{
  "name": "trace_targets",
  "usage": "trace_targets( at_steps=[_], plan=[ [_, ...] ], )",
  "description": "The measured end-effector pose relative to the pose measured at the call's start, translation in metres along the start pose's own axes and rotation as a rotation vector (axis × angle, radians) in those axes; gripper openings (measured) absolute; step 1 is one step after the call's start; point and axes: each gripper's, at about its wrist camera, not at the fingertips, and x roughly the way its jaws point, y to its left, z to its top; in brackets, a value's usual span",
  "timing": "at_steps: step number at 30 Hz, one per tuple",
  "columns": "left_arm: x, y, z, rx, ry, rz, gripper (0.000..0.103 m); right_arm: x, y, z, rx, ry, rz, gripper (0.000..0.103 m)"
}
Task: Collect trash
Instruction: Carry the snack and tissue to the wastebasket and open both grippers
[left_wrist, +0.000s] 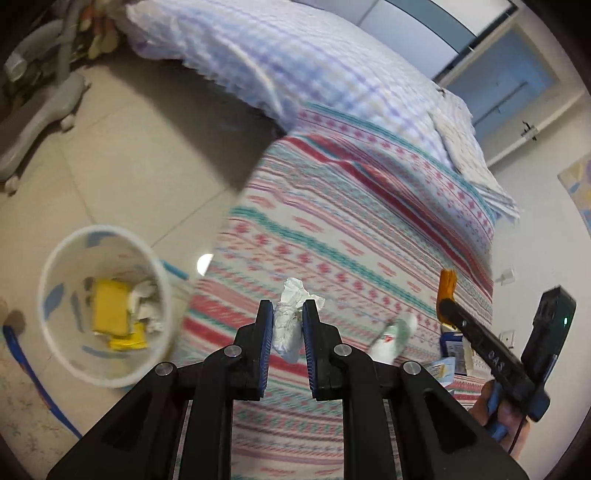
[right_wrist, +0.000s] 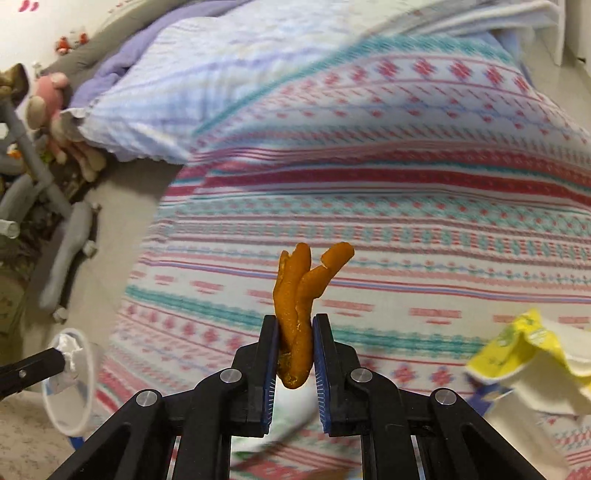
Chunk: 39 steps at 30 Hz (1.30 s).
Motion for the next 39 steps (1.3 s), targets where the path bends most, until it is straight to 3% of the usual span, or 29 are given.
trace_targets(
  at_steps=[9, 13, 16, 23, 27, 30, 39],
  plan=[
    [-0.03, 0.103, 0.001, -0.141, -0.013, 0.071, 0.017, 0.021, 0.086, -0.027, -0.172, 0.049, 0.049, 0.016],
    [-0.035, 0.129, -0.001, -0.169, -0.014, 0.085, 0.017, 0.032, 0.122, -0.04, -0.217, 0.08, 0.107, 0.016],
    [-0.032, 0.134, -0.004, -0.151, 0.001, 0.118, 0.017, 0.04, 0.15, -0.05, -0.251, 0.1, 0.145, 0.017],
    [-0.014, 0.15, -0.011, -0.177, 0.086, 0.118, 0.02, 0.072, 0.197, -0.076, -0.31, 0.169, 0.172, 0.017],
    [-0.013, 0.158, -0.011, -0.195, 0.106, 0.14, 0.036, 0.086, 0.218, -0.082, -0.283, 0.194, 0.232, 0.017],
    [-0.015, 0.164, -0.011, -0.219, 0.104, 0.172, 0.047, 0.093, 0.236, -0.083, -0.283, 0.202, 0.262, 0.017],
    [-0.039, 0.167, -0.005, -0.29, 0.023, 0.147, 0.049, 0.118, 0.285, -0.084, -0.321, 0.222, 0.295, 0.019]
  ],
)
